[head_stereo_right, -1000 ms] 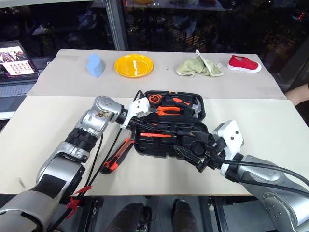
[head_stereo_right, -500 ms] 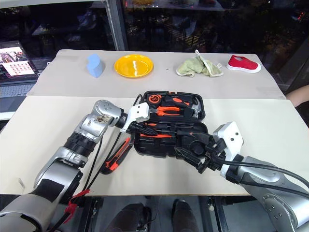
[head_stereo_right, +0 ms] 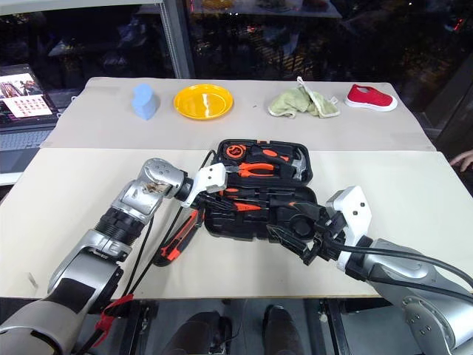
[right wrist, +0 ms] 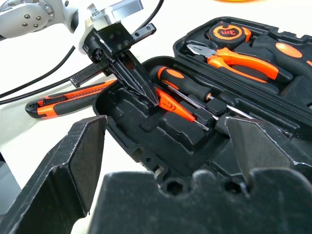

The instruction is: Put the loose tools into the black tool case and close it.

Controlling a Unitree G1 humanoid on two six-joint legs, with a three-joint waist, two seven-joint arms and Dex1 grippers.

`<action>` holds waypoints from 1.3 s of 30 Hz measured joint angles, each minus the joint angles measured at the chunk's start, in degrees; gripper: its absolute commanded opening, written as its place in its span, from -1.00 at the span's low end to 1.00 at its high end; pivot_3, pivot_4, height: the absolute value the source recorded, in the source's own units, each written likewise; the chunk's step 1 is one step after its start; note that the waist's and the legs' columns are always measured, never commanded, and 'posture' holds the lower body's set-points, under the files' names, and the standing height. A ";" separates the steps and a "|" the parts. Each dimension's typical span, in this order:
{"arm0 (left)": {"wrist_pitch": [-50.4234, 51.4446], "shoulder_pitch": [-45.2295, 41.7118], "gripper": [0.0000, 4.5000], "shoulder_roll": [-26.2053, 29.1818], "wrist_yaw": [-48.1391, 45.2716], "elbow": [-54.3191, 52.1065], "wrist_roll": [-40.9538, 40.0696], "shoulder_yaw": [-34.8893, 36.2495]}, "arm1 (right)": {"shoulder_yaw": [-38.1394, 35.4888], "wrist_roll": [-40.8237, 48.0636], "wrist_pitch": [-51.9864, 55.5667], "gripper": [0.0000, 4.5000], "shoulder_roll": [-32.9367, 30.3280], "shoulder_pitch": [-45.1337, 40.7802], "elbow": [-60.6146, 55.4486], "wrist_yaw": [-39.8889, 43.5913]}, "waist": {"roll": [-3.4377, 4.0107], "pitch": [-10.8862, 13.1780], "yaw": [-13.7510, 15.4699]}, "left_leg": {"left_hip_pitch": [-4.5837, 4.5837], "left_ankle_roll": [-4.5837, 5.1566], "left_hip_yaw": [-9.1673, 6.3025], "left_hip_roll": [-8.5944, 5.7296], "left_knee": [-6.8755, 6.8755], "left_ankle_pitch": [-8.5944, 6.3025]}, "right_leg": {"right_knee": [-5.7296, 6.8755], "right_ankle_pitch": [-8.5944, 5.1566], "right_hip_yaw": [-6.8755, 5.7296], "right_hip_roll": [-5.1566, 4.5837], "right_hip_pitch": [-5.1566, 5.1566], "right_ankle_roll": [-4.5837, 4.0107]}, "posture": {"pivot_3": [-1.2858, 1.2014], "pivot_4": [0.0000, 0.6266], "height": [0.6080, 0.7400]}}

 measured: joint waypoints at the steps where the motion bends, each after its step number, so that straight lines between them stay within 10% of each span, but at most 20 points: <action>1: -0.86 0.00 -0.97 -0.06 0.15 0.63 0.36 -0.11 | 0.00 0.02 0.00 1.00 0.06 0.00 0.00 -0.07 | 0.00 0.00 0.01 | 0.01 0.00 0.00 0.00 0.00 0.00 | 0.00 0.00 0.00 0.00 0.01 0.00 | 0.03 -0.52 1.00; 23: -5.99 1.42 -0.97 0.01 2.77 0.89 1.03 0.18 | -0.01 1.65 0.00 1.00 0.05 0.02 -0.03 -0.04 | 0.00 -0.02 0.27 | 0.05 0.03 0.00 0.00 0.00 -0.02 | 0.00 0.00 -0.04 -0.24 0.05 0.00 | 0.03 -0.52 1.00; 29: 4.25 5.06 -0.22 6.20 1.73 -8.31 -3.14 4.05 | -0.28 1.86 0.00 1.00 -1.96 -2.47 1.28 1.91 | -0.01 -0.01 -0.55 | 0.00 0.00 0.01 0.02 -0.03 0.00 | 0.04 0.00 -0.01 0.06 -0.07 -0.01 | 0.03 -0.52 1.00; 36: 19.71 16.29 0.88 26.21 -1.81 -28.64 -12.02 16.18 | -1.22 3.76 -0.02 1.00 -7.25 -7.14 4.70 10.84 | 0.04 0.01 -1.03 | 0.11 -0.03 0.00 0.03 -0.19 -0.01 | -0.04 -0.01 0.00 0.08 -0.04 -0.01 | 0.03 -0.52 1.00; 39: 21.20 26.89 0.99 36.00 -3.23 -31.53 -13.25 21.85 | -0.85 4.50 -0.05 1.00 -10.76 -8.31 5.59 17.29 | 0.07 0.04 -1.02 | 0.19 -0.07 0.03 0.03 -0.39 0.00 | -0.11 -0.03 0.02 0.08 -0.05 -0.05 | 0.03 -0.52 1.00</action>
